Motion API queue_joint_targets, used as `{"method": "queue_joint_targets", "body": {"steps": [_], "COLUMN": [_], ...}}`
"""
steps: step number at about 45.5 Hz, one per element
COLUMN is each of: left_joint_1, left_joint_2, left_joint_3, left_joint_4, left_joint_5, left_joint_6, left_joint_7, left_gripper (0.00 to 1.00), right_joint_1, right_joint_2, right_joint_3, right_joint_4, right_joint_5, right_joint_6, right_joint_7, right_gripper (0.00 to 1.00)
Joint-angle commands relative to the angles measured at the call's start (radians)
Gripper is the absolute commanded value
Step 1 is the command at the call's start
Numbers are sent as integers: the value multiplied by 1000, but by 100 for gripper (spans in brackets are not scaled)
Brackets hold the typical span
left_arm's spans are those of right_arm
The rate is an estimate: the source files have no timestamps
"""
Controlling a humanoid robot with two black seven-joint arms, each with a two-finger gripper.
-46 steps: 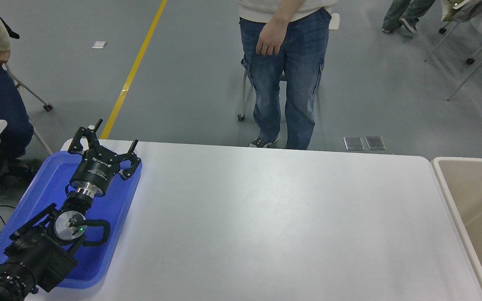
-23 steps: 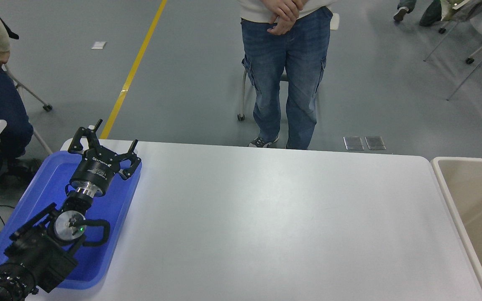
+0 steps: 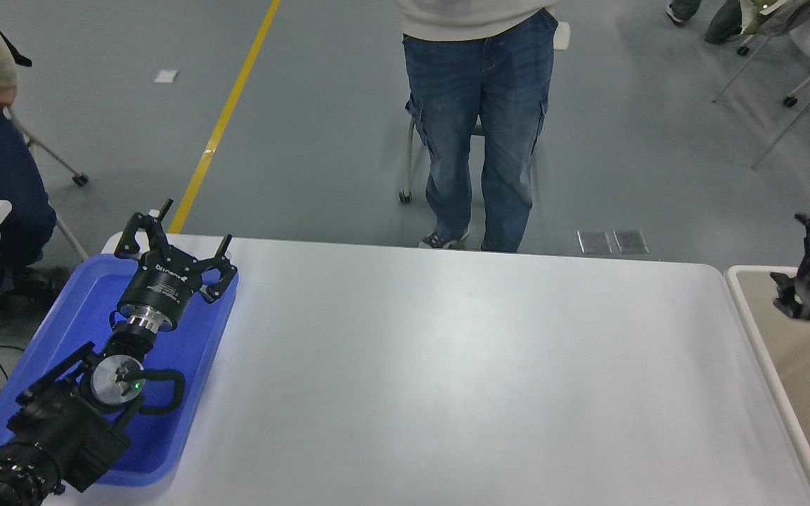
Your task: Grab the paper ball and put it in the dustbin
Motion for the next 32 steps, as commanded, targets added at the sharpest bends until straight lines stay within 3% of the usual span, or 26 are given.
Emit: {"method": "queue_joint_targets", "body": {"steps": [1,4,10,17,21,32], "left_joint_1": [0,0,0,0,0,0], "left_joint_2": [0,0,0,0,0,0], "left_joint_3": [0,0,0,0,0,0], "left_joint_4": [0,0,0,0,0,0], "left_joint_5": [-1,0,0,0,0,-1], "left_joint_6": [0,0,0,0,0,0], "left_joint_7": [0,0,0,0,0,0], "left_gripper": [100,100,100,100,100,100], "right_joint_1": [-83,-107,-138,-162,-185,-218], "right_joint_2": [78,95,190,262,293,302], "right_joint_3": [96,105,120,137,161,152], "right_joint_4": [90,130,144,138,141,132], "right_joint_5": [41,61,61,64,70,76], "right_joint_6": [110,139,148,137,137,130], "right_joint_7": [130,167,319,405,430,428], "right_gripper": [100,100,100,100,100,100]}}
